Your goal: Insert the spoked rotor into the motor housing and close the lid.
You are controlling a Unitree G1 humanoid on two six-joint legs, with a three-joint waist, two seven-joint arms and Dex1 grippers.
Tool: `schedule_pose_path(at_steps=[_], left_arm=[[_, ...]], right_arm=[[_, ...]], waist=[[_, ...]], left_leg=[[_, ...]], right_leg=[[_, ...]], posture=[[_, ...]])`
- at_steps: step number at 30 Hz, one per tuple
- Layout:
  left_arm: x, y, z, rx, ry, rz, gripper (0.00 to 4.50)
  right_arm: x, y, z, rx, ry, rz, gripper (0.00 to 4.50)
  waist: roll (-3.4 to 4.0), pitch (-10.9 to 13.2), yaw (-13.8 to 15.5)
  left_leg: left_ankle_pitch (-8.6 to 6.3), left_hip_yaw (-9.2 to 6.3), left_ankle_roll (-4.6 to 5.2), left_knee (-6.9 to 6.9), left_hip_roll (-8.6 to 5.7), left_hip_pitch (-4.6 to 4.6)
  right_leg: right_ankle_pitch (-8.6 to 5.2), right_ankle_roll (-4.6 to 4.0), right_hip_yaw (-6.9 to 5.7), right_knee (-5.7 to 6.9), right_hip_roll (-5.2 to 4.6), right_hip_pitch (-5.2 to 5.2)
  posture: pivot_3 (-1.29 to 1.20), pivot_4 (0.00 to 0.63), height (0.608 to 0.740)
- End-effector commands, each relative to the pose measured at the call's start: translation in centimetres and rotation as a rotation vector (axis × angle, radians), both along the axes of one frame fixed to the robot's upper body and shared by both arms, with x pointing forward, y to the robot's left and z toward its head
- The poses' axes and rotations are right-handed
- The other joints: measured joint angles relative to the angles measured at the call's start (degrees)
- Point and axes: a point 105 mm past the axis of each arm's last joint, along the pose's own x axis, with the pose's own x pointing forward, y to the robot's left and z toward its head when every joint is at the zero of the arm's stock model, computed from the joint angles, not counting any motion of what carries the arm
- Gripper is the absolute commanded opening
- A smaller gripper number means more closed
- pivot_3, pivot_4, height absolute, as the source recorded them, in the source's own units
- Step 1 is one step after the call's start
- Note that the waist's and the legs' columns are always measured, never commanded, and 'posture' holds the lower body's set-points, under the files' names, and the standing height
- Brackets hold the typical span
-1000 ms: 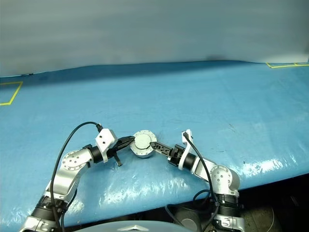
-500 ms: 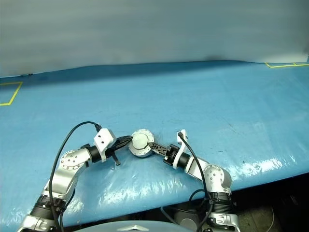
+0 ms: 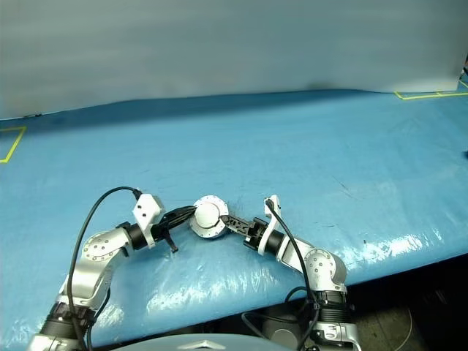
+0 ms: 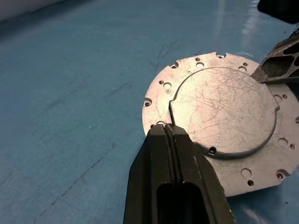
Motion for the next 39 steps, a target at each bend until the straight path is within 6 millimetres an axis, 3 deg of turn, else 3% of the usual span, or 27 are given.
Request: schedule_pose_path(at_steps=[1,5,9,13,18,23,27,34,39], left_arm=[[-0.5,-0.6,4.9,-0.101,-0.126,-0.047,0.00],[-0.6,1.1,5.6,-0.160,-0.098,0.037,0.00],[-1.3,2.0,3.8,-0.198,0.007,0.094,0.00],[-2.5,1.6,4.5,-0.472,0.106,0.092,0.00],[-3.3,2.1,4.9,-0.672,0.168,0.133,1.25],[-3.5,1.7,5.3,-0.831,0.192,0.129,2.96],[-3.5,1.2,4.5,-0.858,0.237,0.141,4.35],[-2.7,0.2,4.5,-0.963,0.271,0.124,4.45],[-1.7,-1.8,5.6,-1.017,0.264,0.030,4.45]], right_arm=[[0.8,0.2,0.1,0.024,0.043,-0.046,1.21],[1.6,0.0,1.5,0.136,0.050,-0.087,1.21],[2.0,0.6,6.2,0.318,-0.070,-0.092,1.21],[2.2,0.9,7.9,0.364,-0.099,-0.080,1.21],[1.8,1.8,9.2,0.396,-0.124,-0.031,1.21],[1.1,2.7,10.2,0.413,-0.146,0.034,1.21],[0.7,2.8,10.8,0.424,-0.172,0.076,1.21],[0.2,2.8,11.3,0.415,-0.198,0.118,1.21],[0.0,3.1,11.1,0.390,-0.194,0.136,1.21]], waist=[[0.00,0.03,-0.02],[0.11,0.10,-0.18],[0.18,0.49,-0.17],[0.00,0.80,-0.13],[-0.02,0.80,-0.19],[-0.05,0.82,-0.19],[-0.05,0.82,-0.21],[-0.07,0.81,-0.05],[-0.10,0.81,-0.05]], left_leg=[[0.00,-0.01,-0.01,0.00,0.00,-0.01],[0.00,0.00,-0.01,-0.01,0.00,0.00],[0.00,0.02,0.00,-0.01,-0.05,-0.03],[0.00,0.05,0.00,0.00,-0.05,-0.26],[0.00,0.06,-0.01,-0.02,-0.03,-0.45],[0.00,0.12,0.00,0.00,-0.07,-0.46],[0.00,0.12,0.00,0.01,-0.14,-0.45],[0.01,0.10,-0.01,0.02,-0.42,-0.45],[0.01,0.09,0.00,0.09,-0.46,-0.45]], right_leg=[[-0.01,-0.01,-0.02,0.00,0.00,0.00],[-0.01,-0.02,0.00,-0.01,0.03,0.01],[-0.01,0.01,0.02,-0.05,0.03,0.00],[0.05,0.11,0.05,-0.05,0.02,-0.20],[0.19,0.34,0.05,-0.01,0.06,-0.44],[0.20,0.35,0.11,-0.03,0.06,-0.44],[0.20,0.35,0.12,-0.02,0.06,-0.44],[0.21,0.35,0.14,-0.02,0.06,-0.44],[0.24,0.40,0.14,-0.02,0.06,-0.39]], posture=[[0.00,0.150,0.740],[0.00,0.150,0.740],[0.00,0.150,0.740],[0.00,0.150,0.740],[0.00,0.150,0.740],[0.00,0.150,0.740],[0.00,0.150,0.740],[0.00,0.150,0.740],[0.00,0.150,0.740]])
